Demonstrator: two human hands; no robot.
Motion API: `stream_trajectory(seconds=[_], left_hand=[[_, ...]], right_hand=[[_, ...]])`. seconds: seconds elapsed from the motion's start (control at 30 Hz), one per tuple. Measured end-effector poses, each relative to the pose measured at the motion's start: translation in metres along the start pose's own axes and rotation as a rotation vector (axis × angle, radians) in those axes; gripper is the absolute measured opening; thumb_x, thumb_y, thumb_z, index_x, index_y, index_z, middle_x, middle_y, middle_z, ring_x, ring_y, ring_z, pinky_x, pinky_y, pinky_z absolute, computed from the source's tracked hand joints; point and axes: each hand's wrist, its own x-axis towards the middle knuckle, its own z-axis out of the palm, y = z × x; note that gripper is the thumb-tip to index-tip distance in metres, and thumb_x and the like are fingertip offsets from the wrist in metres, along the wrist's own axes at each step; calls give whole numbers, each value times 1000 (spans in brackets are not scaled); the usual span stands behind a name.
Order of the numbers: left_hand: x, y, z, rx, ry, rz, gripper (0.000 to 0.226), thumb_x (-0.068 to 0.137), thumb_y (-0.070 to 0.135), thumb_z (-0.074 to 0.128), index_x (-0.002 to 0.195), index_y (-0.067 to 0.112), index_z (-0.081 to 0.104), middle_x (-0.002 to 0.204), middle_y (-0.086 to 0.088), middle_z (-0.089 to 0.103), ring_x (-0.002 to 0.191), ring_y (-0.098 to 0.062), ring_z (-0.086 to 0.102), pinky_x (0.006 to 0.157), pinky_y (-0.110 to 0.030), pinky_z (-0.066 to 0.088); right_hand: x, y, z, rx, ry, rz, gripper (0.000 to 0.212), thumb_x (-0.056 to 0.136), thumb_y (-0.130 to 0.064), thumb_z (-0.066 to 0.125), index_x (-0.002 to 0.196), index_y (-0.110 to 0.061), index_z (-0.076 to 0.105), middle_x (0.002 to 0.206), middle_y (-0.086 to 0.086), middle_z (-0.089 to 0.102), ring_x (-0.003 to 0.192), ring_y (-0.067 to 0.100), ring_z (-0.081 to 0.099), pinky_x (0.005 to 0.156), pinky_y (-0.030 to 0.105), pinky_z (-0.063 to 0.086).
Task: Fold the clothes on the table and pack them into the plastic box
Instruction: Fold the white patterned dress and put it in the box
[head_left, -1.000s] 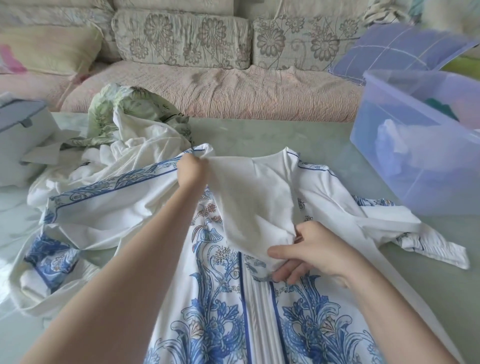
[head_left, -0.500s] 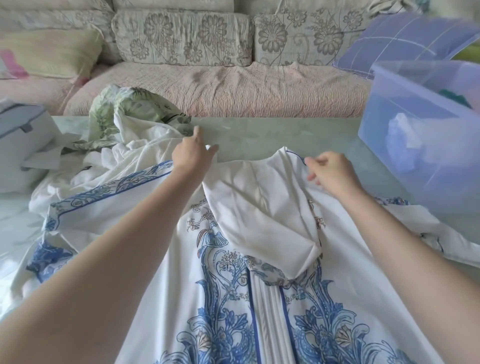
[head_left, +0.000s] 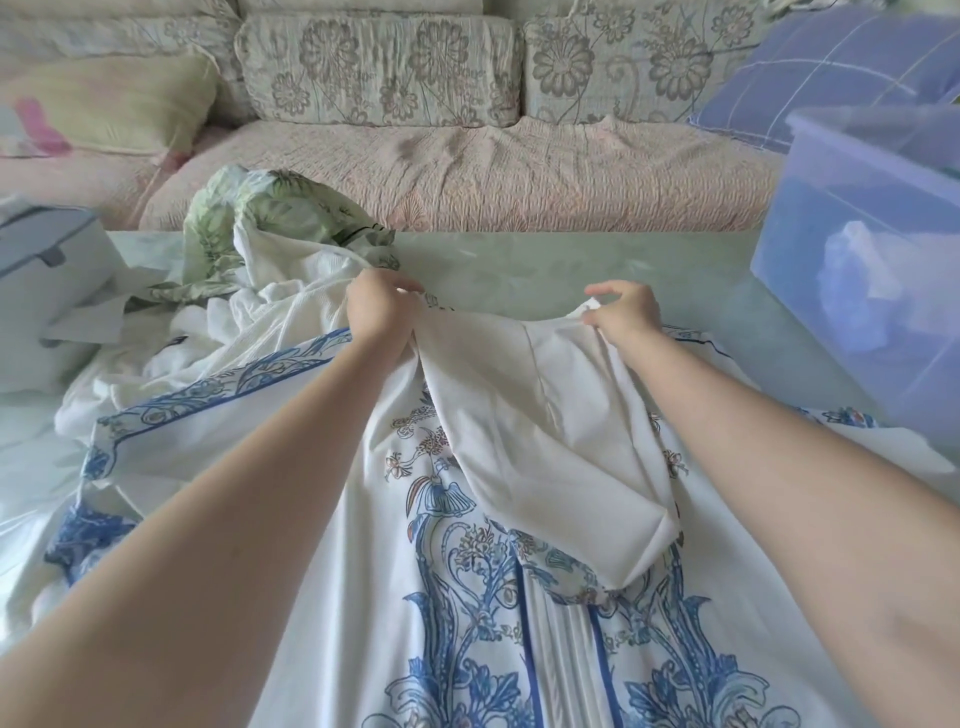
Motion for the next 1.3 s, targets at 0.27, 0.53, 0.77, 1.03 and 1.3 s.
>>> stream_trajectory(seconds=[0.27,0.53,0.77,1.03,1.3], left_hand=[[2,-5,6,154,74,63,24,76,-2,49,76,18,63,75,-14,54,76,-33,47,65,-31,39],[-48,5,21,502,-114,462,42,97,26,46,138,17,43,147,-13,32,140,-27,20,112,-39,19],[-115,-25,-10,518,-460,671,46,91,39,56,136,31,50,127,3,58,123,-19,46,107,-33,27],[-124,-41,-20,339,-311,617,10,77,21,75,85,18,70,100,2,64,101,-21,55,78,-26,37],[-147,-42,-39,254,-229,534,27,85,-6,54,97,14,69,121,2,63,109,-23,60,86,-34,48]], right_hand=[[13,32,-6,-98,140,-48,25,82,-9,62,104,-11,74,106,17,70,113,34,54,96,31,41],[-53,14,-14,-474,-38,-430,41,96,-36,50,136,-27,51,156,4,24,141,24,20,108,35,18],[-156,26,-60,-371,-307,-408,43,82,-59,54,107,-27,68,108,-7,57,105,16,36,85,25,26],[-223,15,-61,-282,-202,-555,21,74,-24,78,70,-30,59,69,-20,49,74,5,46,66,22,35],[-262,25,-51,-604,-709,-720,78,87,-66,27,151,-31,-2,151,-20,-18,140,-2,-16,114,15,-12]])
